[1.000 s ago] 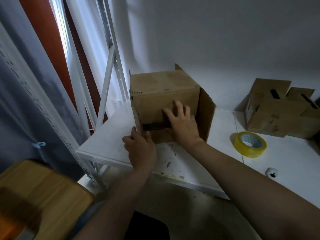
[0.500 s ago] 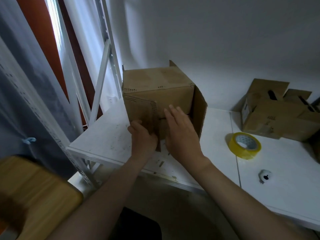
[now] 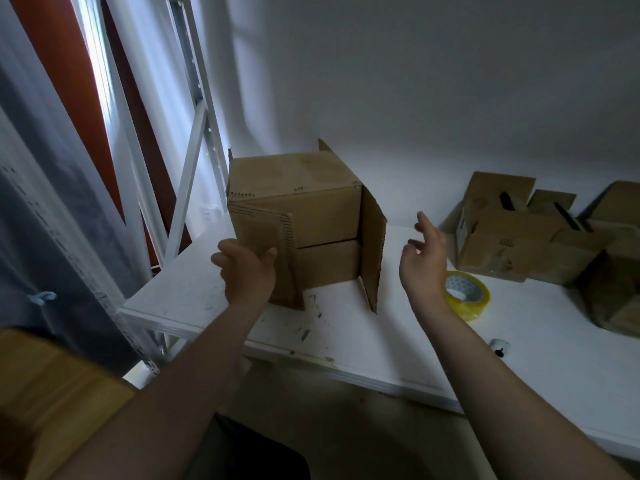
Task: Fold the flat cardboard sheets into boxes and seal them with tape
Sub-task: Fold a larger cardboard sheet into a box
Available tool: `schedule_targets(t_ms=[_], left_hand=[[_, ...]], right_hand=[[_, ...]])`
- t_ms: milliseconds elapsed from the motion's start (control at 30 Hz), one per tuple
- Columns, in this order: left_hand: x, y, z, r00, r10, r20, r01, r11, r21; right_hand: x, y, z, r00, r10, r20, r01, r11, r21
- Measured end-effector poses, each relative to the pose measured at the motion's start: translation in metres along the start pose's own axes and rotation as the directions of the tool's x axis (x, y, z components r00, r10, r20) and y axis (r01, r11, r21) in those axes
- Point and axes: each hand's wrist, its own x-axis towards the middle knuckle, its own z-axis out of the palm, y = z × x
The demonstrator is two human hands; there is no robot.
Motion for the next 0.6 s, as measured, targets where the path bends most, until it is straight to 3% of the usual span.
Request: schedule_targets(t_ms=[167,600], left_hand=[[0.016,-0.012,0.006,0.999,-0.049,0.021,0.050,0.998,-0.049],[0.049,-0.060,0.047,0.990,-0.072,0.121,0.093,0.981,-0.172]], right_hand=[[0.009,0.011,0.025,0.982,0.063,0.179,-0.052,0.996,-0.065],[0.041,0.049,0.093,0.940,0.139,0.312,-0.120,0.989,-0.081]])
